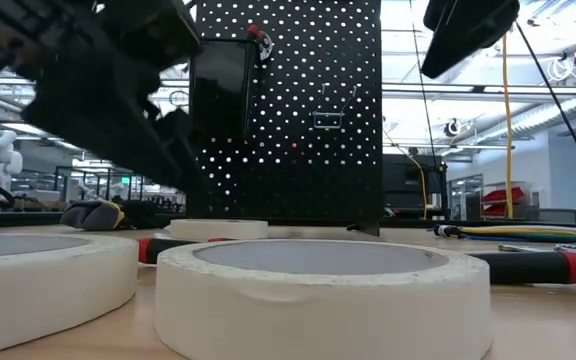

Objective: Hang tools onto peg board
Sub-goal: Put the black nut driver into the black bin on the peg board

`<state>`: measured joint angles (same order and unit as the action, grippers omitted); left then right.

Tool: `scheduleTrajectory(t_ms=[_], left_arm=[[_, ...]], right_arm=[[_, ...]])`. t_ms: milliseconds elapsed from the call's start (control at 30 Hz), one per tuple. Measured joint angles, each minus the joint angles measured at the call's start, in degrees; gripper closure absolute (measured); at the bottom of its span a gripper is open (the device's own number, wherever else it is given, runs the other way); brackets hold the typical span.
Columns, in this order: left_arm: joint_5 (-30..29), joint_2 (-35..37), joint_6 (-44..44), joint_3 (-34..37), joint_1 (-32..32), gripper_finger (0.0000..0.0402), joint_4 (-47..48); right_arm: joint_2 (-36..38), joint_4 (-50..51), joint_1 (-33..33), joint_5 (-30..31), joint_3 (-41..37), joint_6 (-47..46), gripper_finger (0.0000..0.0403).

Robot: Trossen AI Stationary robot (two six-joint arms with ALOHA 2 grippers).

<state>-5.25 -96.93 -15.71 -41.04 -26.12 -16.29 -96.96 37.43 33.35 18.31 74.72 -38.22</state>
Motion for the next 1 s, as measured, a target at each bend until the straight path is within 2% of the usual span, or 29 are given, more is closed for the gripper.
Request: scheduleTrajectory(t_ms=[133, 333, 500, 767, 1000], left_arm=[[-0.97, -2.25, -2.11, 0.0, -0.81, 0.0213, -0.64], [-1.05, -4.16, -3.48, -0.04, -2.88, 0.0221, -2.42], [-4.48, -4.61, -3.44, -0.04, -3.31, 0.0222, -0.37], [-5.98, -4.61, 1.04, -0.04, -3.24, 0.0222, 2.97], [-5.85, -4.59, 3.7, -0.07, -3.2, 0.0222, 3.53]], right_arm=[[0.01, 0.03, 0.65, 2.82, 0.0, 1.4, 0.0181], [0.01, 0.04, 0.65, 2.97, 0.0, 1.42, 0.0181], [0.01, -0.38, 0.63, 5.35, 0.0, 1.28, 0.0181], [0.08, -3.05, 0.62, 14.76, 0.0, -0.96, 0.0181], [0.08, -3.56, 0.03, 16.22, 0.0, -1.82, 0.0181]])
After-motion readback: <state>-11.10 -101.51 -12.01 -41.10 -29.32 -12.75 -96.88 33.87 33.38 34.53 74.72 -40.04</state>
